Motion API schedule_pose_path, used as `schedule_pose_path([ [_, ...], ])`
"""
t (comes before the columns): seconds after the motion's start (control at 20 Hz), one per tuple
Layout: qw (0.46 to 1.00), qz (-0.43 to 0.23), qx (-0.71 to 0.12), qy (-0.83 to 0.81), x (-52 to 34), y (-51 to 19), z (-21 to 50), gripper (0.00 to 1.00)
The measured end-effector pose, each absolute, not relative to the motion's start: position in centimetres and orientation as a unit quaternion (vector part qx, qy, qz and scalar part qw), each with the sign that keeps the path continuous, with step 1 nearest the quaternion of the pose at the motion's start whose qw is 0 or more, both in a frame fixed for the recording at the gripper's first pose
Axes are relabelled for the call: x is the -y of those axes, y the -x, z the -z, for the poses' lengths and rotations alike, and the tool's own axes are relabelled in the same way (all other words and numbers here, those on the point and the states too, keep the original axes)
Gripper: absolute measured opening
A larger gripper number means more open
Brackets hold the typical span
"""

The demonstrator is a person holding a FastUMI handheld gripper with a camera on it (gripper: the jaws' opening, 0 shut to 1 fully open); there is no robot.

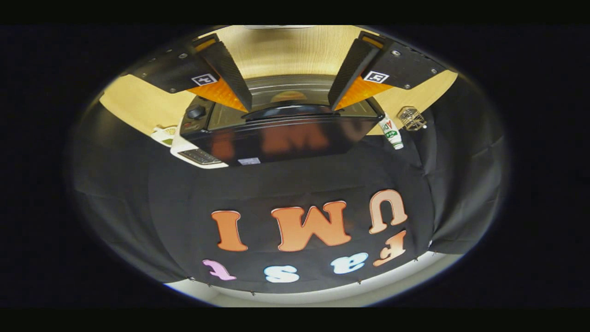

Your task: Open the toaster oven, put the food inside, and close the toaster oven door.

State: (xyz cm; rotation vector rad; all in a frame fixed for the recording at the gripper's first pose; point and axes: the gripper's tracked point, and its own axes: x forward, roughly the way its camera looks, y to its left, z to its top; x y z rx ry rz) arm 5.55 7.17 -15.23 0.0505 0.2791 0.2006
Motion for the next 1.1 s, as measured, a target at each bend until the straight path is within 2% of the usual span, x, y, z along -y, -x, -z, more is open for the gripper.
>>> schedule_pose_path([
  [0.6, 0.997, -0.059, -0.049, -0.001, -2.2, 2.8, 2.2, 0.99],
  [0.85, 0.999, -0.029, -0.031, 0.003, 0.5, 6.1, 1.1, 0.99],
  [1.1, 0.999, -0.025, -0.036, 0.003, 1.7, 9.1, 1.9, 0.99],
])
